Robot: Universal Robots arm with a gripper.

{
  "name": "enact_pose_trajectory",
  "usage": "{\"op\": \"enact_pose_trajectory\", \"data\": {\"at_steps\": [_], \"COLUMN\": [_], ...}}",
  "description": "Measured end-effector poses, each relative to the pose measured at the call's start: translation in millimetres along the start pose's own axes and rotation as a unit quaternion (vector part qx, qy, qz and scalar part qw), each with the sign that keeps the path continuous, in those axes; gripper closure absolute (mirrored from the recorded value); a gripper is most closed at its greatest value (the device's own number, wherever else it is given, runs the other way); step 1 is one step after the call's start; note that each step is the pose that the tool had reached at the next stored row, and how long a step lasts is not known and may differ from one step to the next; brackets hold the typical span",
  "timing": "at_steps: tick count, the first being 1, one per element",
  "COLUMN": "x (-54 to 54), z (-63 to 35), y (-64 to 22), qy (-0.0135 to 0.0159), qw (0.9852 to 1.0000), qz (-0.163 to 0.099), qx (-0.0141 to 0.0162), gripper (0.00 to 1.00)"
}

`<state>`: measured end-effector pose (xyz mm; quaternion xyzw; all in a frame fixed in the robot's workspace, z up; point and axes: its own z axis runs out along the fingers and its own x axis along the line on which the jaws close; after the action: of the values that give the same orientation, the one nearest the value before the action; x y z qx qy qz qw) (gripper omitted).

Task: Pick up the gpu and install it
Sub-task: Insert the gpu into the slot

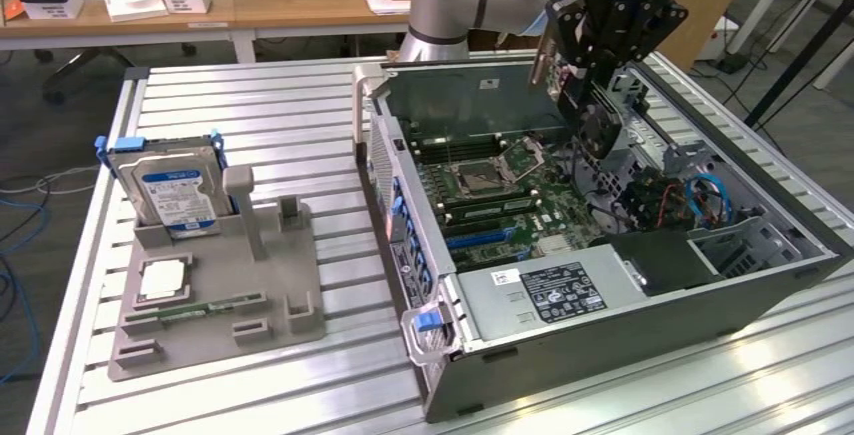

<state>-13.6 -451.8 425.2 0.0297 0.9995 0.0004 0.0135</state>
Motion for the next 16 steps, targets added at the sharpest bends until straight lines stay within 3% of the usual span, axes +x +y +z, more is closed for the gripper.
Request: {"op": "enact_pose_trajectory", "data": {"at_steps": [16], "x": [0.0], "z": [0.0], "y": [0.0], "qy": [0.0], "qw": [0.9999], "qz": [-0.013], "qx": [-0.0004], "gripper": [0.74]}}
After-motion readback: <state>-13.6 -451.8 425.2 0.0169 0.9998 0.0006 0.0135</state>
